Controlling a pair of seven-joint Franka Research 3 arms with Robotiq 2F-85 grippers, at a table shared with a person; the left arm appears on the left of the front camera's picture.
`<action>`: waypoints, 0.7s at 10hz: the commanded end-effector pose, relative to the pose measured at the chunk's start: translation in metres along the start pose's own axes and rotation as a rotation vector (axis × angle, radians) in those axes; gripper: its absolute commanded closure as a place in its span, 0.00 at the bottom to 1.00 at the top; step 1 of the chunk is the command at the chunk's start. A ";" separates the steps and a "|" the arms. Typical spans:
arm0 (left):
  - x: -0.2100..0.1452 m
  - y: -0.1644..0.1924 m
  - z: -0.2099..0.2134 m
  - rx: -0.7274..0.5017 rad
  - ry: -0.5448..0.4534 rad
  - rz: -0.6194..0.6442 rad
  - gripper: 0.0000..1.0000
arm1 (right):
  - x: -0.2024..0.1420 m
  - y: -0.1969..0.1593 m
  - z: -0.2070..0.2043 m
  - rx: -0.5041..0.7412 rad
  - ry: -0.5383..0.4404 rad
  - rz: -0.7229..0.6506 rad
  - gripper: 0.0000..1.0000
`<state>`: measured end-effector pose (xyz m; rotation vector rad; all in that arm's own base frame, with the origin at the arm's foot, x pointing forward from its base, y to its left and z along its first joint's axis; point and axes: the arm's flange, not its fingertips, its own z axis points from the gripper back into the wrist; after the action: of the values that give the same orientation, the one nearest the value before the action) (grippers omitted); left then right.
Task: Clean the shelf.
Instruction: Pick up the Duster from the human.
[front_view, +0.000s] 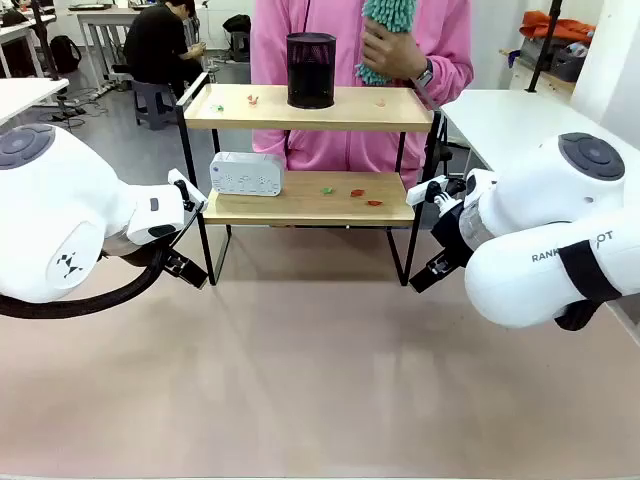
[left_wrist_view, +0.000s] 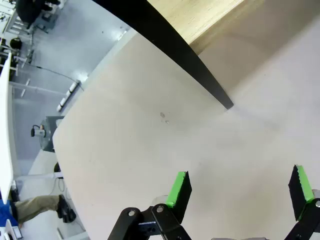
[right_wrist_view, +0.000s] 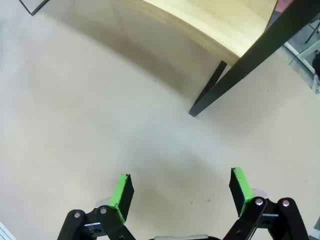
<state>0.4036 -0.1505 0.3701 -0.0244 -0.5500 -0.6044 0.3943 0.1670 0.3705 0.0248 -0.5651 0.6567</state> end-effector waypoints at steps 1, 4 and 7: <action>0.000 0.000 0.000 0.000 0.000 0.000 0.00 | 0.000 0.000 0.000 0.000 0.000 0.000 0.00; 0.000 0.000 0.000 0.000 0.000 0.000 0.00 | 0.000 0.000 0.000 0.000 0.000 0.000 0.00; 0.000 0.000 0.000 0.000 0.000 0.000 0.00 | 0.000 0.000 0.000 0.000 0.000 0.000 0.00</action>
<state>0.4036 -0.1505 0.3701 -0.0246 -0.5499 -0.6039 0.3943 0.1671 0.3705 0.0243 -0.5651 0.6573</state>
